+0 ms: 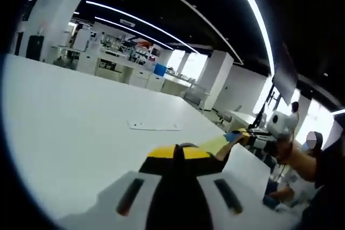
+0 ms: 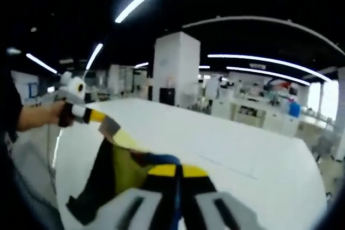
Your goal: Fold the garment on the visible template until the final outline fits inside the template.
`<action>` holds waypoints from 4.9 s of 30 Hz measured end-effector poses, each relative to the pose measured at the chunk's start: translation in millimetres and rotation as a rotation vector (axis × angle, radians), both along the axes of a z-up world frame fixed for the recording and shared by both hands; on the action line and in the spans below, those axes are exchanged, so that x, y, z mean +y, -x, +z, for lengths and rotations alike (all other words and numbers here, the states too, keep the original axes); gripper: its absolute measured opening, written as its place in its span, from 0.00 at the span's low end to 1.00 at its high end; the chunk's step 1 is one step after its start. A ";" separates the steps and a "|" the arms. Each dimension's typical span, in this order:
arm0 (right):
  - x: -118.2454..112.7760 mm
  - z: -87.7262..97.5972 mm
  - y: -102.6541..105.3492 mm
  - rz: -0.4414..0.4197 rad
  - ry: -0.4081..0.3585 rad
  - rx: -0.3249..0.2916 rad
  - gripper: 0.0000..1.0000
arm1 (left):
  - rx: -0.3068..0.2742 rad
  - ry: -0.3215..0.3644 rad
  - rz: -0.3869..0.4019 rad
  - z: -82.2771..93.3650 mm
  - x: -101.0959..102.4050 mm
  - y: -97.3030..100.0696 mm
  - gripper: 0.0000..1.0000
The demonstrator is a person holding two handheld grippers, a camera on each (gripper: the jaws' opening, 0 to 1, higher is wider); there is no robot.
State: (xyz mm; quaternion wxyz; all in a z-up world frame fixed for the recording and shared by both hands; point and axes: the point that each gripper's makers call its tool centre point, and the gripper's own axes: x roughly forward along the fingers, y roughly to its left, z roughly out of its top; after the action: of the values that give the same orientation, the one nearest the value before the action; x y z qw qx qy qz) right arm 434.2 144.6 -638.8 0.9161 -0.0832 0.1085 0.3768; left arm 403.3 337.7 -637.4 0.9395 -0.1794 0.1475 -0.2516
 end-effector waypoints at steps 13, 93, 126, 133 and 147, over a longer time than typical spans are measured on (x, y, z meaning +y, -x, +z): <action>9.0 -10.9 -57.8 -0.074 -0.018 0.023 0.00 | 0.034 0.141 0.135 -16.3 15.2 -58.4 0.00; 27.6 -124.3 -50.5 -0.040 -0.117 0.480 0.86 | 0.074 -0.292 -0.046 -115.6 21.2 -68.4 0.97; -27.3 -164.6 79.0 -0.033 0.102 0.485 0.43 | 0.112 -0.373 -0.111 -153.9 11.1 82.3 0.59; -34.8 -181.4 97.1 -0.055 0.163 0.504 0.39 | 0.158 -0.379 -0.120 -168.4 4.4 106.2 0.53; -52.2 -201.3 109.0 -0.198 0.275 0.485 0.37 | 0.211 -0.436 -0.126 -187.7 5.0 121.5 0.38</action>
State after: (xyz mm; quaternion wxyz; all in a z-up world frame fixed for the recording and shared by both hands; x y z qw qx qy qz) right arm 325.2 92.4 -840.1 0.8759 -0.1032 0.3819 0.2761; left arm 281.8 342.7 -825.1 0.9179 0.0117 0.3064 -0.2520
